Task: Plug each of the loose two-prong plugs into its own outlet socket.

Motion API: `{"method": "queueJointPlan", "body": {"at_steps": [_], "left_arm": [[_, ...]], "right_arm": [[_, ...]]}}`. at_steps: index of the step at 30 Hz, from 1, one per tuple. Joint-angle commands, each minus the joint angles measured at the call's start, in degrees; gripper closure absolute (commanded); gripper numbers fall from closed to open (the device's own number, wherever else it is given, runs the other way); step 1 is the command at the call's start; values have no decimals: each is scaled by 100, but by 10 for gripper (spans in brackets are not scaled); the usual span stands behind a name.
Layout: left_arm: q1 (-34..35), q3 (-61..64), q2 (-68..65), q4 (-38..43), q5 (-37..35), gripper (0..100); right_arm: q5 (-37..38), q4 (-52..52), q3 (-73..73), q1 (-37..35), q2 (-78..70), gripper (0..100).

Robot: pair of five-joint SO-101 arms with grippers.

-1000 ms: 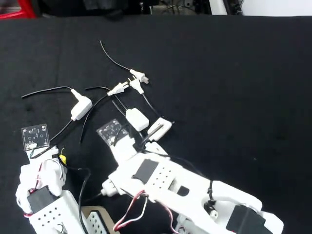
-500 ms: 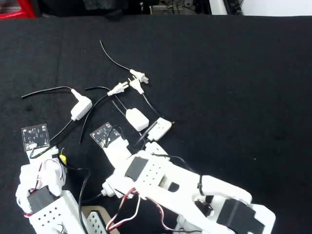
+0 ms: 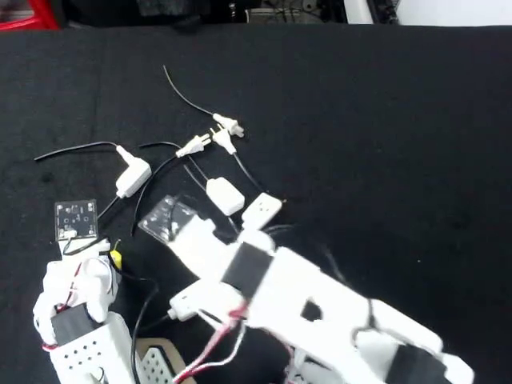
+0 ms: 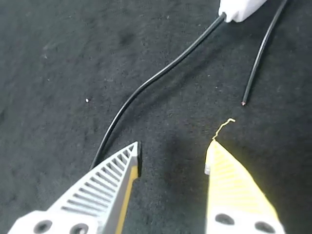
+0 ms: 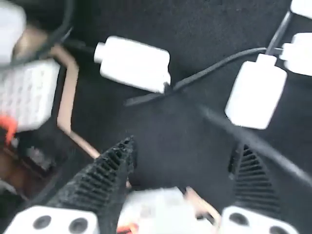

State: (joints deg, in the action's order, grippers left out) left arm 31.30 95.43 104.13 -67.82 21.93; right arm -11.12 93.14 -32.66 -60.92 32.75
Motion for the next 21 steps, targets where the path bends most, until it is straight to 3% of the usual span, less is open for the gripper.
{"method": "queueJointPlan", "body": {"at_steps": [1, 5, 10, 13, 21], "left_arm": [[-66, -92, 35, 88, 343, 777], [-180, -611, 35, -88, 765, 777], [-1059, -1895, -18, -897, 835, 775], [-1543, -2281, -563, -976, 844, 773], [-3187, -2791, -3789, -976, 1670, 773]], "right_arm": [[343, 800, 690, 26, 1165, 715], [914, 774, 1068, 765, 1851, 734], [993, 756, 2070, 2119, 1578, 993], [765, 730, 2580, 2796, 1138, 930], [651, 308, 2738, 4668, -286, 956]]}}
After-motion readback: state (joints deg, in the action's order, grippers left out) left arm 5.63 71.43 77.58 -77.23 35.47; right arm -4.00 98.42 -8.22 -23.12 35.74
